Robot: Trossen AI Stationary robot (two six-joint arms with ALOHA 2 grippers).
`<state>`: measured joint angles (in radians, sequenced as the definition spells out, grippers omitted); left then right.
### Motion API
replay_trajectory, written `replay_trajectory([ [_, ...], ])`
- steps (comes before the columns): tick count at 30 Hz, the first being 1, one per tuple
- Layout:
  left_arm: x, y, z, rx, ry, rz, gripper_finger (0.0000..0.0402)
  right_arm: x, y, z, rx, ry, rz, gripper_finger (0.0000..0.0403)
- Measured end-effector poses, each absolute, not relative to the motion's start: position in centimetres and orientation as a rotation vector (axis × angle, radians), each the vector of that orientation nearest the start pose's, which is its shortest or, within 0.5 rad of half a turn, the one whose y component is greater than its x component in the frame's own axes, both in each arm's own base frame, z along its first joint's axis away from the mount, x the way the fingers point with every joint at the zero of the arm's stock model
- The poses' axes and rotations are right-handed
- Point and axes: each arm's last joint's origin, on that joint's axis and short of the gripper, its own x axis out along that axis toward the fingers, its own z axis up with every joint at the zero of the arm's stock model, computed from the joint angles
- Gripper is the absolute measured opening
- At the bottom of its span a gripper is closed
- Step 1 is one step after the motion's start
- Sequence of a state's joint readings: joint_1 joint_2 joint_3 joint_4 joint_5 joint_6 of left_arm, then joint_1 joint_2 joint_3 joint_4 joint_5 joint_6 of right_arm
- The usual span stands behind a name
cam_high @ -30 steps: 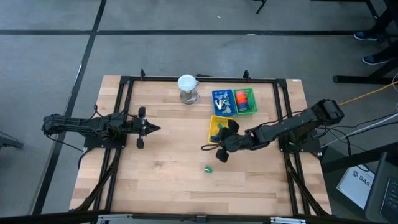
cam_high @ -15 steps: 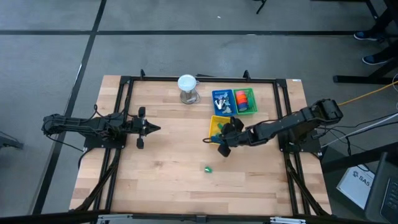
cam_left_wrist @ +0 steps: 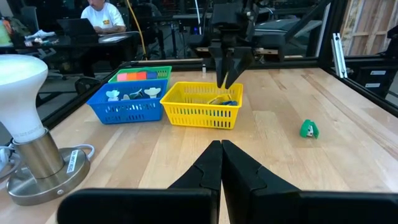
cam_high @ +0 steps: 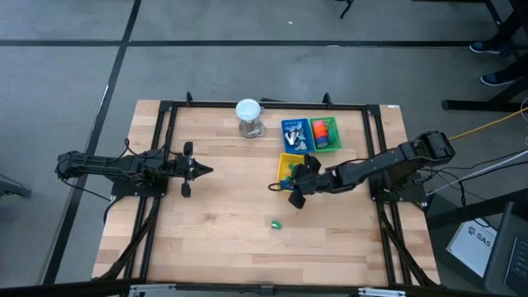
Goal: Pick and place Stapler, Stapler remover, tape
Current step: Put the green stapler into the yellow bin
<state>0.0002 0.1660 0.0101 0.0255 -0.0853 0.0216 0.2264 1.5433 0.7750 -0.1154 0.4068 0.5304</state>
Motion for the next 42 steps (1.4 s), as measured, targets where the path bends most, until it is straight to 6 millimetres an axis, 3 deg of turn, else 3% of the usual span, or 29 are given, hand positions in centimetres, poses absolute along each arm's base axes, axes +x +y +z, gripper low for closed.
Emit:
replay_trajectory([
  [13, 10.7, 0.2, 15.6, 0.027, 0.131, 0.084, 0.0001, 30.0, 6.8, 20.0, 0.179, 0.750, -0.328, 0.0175],
  [24, 10.7, 0.2, 15.6, 0.027, 0.131, 0.084, 0.0001, 31.3, 10.8, 21.4, 0.188, 0.733, -0.162, 0.0171],
  [32, 10.7, 0.2, 15.6, 0.027, 0.131, 0.084, 0.0001, 33.4, 14.1, 20.7, 0.132, 0.774, -0.037, 0.0170],
  [42, 10.7, 0.2, 15.6, 0.027, 0.133, 0.084, 0.0001, 34.0, 17.1, 16.8, 0.063, 0.864, 0.003, 0.0170],
])
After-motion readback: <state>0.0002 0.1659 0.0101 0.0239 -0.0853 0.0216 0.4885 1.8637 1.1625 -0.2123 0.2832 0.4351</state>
